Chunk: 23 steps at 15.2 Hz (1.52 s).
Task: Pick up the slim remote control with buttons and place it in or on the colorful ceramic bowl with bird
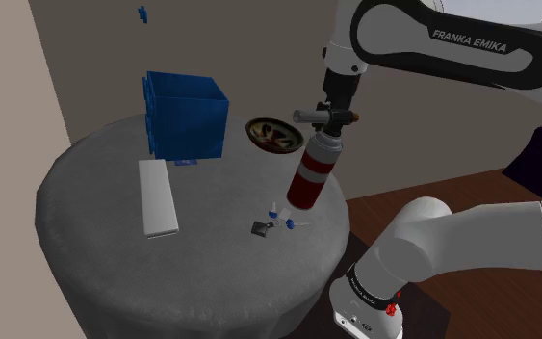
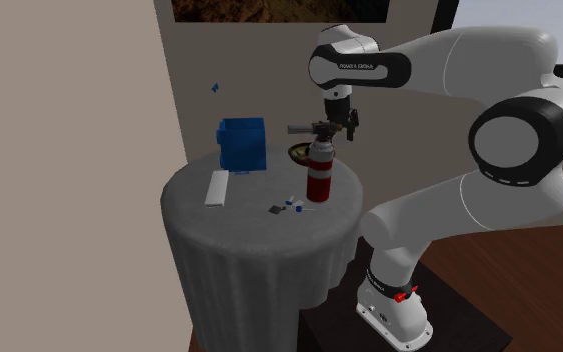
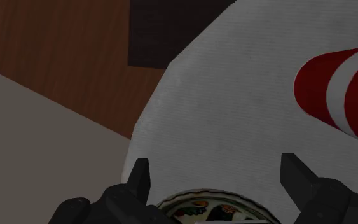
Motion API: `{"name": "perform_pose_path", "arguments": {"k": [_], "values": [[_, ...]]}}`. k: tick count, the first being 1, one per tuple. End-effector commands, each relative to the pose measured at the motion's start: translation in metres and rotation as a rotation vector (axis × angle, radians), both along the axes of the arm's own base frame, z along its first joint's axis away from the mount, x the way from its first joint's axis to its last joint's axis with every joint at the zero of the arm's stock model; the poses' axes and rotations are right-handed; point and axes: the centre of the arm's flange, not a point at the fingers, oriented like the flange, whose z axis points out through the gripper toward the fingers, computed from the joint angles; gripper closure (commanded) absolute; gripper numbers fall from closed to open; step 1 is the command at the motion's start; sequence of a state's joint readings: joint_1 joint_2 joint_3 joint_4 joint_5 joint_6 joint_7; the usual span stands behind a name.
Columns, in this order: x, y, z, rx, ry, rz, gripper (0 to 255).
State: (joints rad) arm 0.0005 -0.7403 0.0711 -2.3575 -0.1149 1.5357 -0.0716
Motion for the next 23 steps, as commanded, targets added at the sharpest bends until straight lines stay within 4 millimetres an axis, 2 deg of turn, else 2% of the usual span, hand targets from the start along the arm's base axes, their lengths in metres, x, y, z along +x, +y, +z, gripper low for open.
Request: {"name": "perform_pose_path", "arguments": {"k": [1,12,23], "values": [[0.0,0.0,0.0,0.0,0.0,0.0,0],[0.025,0.13,-0.034,0.047,-0.036,-0.096,0],[0.063,0.258,-0.06,0.094,-0.072,-0.192,0]]}}
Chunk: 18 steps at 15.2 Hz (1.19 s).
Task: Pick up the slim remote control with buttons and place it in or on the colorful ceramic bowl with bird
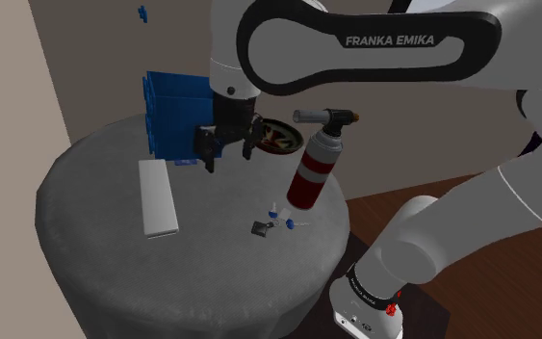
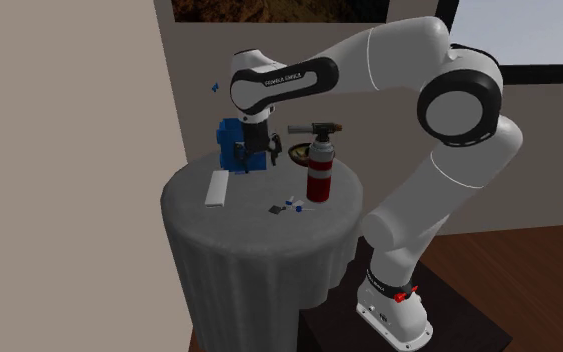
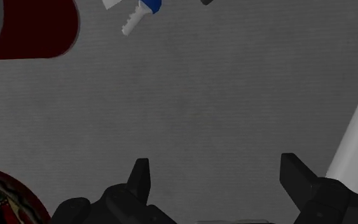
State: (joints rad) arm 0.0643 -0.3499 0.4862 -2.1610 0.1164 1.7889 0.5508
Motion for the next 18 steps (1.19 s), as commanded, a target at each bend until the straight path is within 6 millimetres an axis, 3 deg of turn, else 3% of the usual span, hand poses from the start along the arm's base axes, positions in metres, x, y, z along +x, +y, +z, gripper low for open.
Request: {"name": "perform_pose_path", "arguments": {"k": [1,10,18], "values": [[0.008,0.023,-0.006,0.01,-0.007,-0.02,0],[0.049,0.125,-0.022,0.049,-0.036,-0.098,0],[0.05,0.126,-0.062,0.049,-0.036,-0.099,0]]}}
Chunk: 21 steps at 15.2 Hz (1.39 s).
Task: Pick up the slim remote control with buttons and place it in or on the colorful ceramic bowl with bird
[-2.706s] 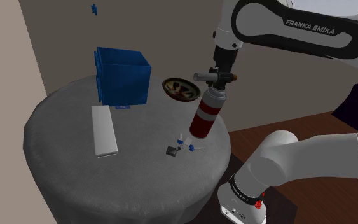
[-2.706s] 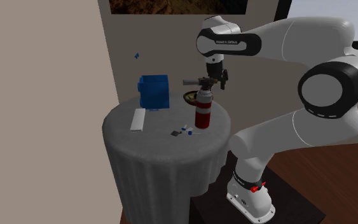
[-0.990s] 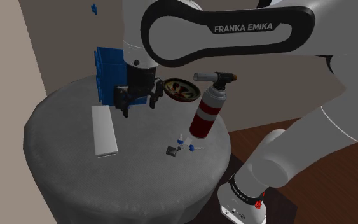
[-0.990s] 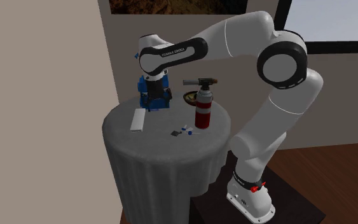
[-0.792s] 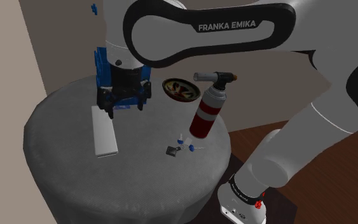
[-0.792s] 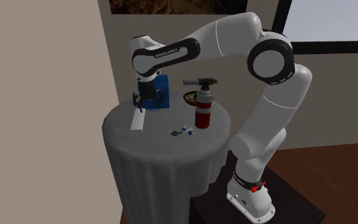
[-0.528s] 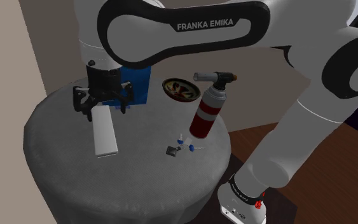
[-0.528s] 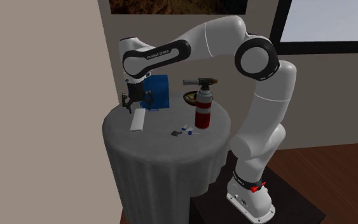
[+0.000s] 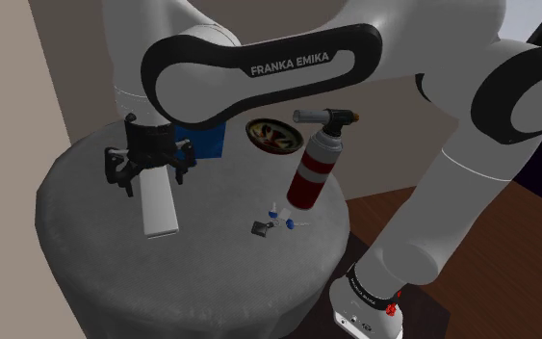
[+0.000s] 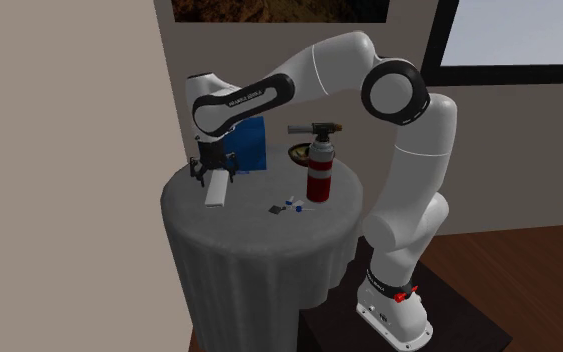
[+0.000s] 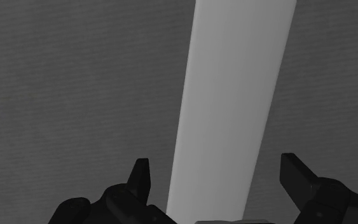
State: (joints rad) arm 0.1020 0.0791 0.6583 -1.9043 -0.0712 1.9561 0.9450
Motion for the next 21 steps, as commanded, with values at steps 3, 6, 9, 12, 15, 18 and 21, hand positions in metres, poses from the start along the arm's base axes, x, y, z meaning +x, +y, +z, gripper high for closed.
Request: {"name": "perform_pose_path", "arguments": {"k": [3,6,9,12,15,18,21], "values": [[-0.001,0.001,-0.008,0.0,0.0,0.0,0],[-0.001,0.001,-0.008,0.0,0.0,0.0,0],[-0.001,0.001,-0.008,0.0,0.0,0.0,255],[-0.001,0.001,-0.007,0.0,0.0,0.0,255],[-0.001,0.001,-0.007,0.0,0.0,0.0,255],[-0.001,0.001,-0.008,0.0,0.0,0.0,255],[-0.001,0.001,0.008,0.0,0.0,0.0,255]]}}
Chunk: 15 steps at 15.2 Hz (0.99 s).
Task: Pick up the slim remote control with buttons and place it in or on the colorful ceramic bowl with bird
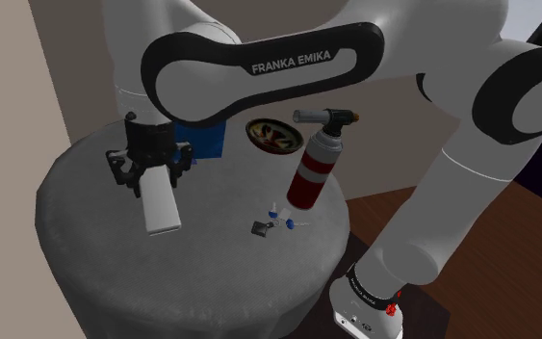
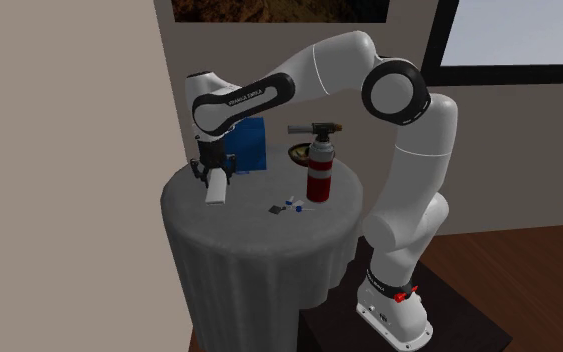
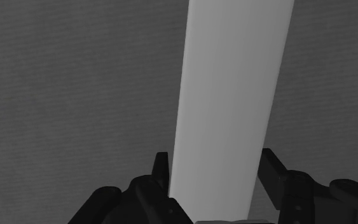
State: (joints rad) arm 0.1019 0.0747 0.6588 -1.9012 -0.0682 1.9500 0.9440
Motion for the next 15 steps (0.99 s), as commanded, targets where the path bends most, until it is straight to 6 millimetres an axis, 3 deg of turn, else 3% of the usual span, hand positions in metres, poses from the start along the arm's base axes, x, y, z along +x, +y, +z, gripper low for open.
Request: {"name": "perform_pose_path", "arguments": {"k": [1,15], "values": [[0.0,0.0,0.01,0.0,0.0,0.0,255],[0.0,0.0,0.084,0.0,0.0,0.0,255]]}}
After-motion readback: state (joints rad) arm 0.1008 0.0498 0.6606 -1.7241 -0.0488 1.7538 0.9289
